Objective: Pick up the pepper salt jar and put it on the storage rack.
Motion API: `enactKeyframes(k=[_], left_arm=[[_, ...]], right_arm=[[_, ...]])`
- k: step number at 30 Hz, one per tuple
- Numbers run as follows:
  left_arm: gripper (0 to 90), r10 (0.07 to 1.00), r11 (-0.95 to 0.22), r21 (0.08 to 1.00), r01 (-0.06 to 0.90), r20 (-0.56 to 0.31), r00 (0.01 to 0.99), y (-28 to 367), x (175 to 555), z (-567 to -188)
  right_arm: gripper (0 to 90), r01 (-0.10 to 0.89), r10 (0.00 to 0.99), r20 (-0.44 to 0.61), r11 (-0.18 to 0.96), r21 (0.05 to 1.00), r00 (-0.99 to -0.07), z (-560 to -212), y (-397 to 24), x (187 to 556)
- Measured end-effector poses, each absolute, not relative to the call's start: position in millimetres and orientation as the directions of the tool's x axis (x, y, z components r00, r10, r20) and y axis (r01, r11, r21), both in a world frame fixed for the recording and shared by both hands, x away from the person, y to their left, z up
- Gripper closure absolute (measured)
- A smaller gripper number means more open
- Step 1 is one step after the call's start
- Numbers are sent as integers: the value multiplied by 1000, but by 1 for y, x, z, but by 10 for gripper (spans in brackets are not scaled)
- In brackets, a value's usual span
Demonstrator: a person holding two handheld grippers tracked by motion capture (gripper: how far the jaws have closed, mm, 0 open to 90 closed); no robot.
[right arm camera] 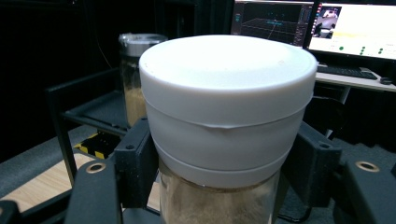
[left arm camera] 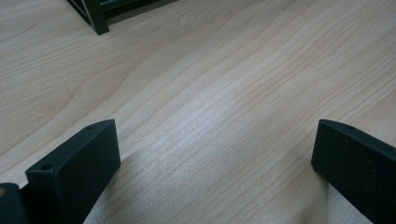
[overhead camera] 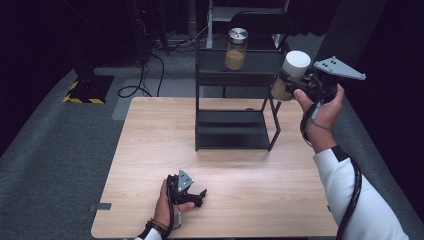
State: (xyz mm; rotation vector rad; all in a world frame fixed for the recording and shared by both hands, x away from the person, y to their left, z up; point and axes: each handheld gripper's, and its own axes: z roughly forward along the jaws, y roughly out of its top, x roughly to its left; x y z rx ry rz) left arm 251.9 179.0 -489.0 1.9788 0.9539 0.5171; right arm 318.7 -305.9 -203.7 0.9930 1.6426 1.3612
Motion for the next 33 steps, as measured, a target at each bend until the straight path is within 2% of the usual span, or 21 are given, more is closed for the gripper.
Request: enactKeyframes(k=[25,33], left_arm=[[11,782,-342,837,428,1,623,179,252,-489],[11,782,-342,837,428,1,623,179,252,-489]], right_arm=[[349,85,941,-80,113,990,-329,-173,-272,369],[349,103,957,-22,54,993,-289,-167,-268,391]])
